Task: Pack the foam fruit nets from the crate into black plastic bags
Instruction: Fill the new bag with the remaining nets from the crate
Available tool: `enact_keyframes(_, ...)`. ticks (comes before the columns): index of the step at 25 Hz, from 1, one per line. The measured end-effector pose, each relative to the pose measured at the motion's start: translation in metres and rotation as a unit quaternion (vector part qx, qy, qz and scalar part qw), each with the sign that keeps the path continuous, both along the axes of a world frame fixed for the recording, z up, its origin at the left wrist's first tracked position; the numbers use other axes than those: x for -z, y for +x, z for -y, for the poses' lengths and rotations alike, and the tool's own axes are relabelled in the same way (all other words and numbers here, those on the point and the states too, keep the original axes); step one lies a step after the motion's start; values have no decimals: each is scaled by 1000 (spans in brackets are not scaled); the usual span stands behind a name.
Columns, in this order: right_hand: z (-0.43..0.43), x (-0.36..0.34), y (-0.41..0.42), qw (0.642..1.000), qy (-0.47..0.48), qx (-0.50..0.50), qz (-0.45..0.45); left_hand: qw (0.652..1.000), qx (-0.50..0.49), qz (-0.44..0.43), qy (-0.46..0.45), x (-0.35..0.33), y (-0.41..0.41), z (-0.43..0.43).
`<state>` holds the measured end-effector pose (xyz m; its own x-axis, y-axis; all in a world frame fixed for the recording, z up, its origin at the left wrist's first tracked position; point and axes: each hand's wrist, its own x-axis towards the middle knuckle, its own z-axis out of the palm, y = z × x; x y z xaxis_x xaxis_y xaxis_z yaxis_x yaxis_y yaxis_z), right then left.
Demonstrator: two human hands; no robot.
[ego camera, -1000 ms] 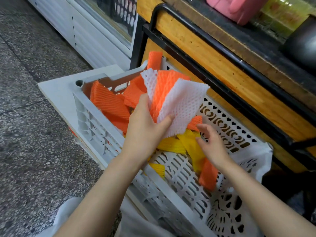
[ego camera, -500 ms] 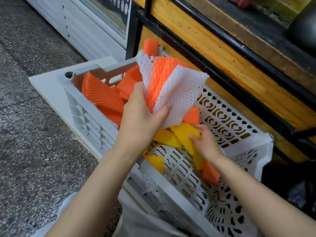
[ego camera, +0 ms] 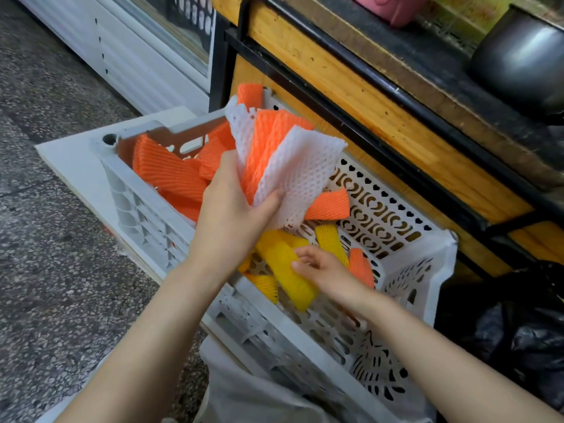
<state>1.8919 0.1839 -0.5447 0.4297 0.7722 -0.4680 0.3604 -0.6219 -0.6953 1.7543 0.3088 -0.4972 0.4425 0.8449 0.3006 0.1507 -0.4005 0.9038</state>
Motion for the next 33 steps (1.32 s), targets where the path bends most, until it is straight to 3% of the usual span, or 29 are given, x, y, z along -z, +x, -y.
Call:
enact_keyframes(4, -25, 20, -14, 994, -84, -68, 17, 1000, -14, -5, -3, 1, -4, -3)
enact_keyframes(10, -30, 21, -13, 986, -137, -100, -8, 1000, -19, -2, -11, 2, -8, -7)
enact_keyframes(16, -27, 28, -13, 984, -111, -141, 8, 1000, -5, 8, -11, 2, -7, -6)
enact_keyframes(20, -19, 9, -4, 994, -91, -67, 6, 1000, -12, -3, -2, 1, -6, -4)
enact_keyframes(25, 10, -28, 31, 997, -3, 49, 56, 1000, -11, -14, -2, 3, -2, 0)
enact_keyframes(29, 31, -65, 42, 971, 144, 151, 112, 998, -47, -27, -12, 2, 0, 2)
enact_keyframes(33, 42, -83, 35, 949, 253, 187, 5, 995, -55, -69, -56, 0, -3, 4)
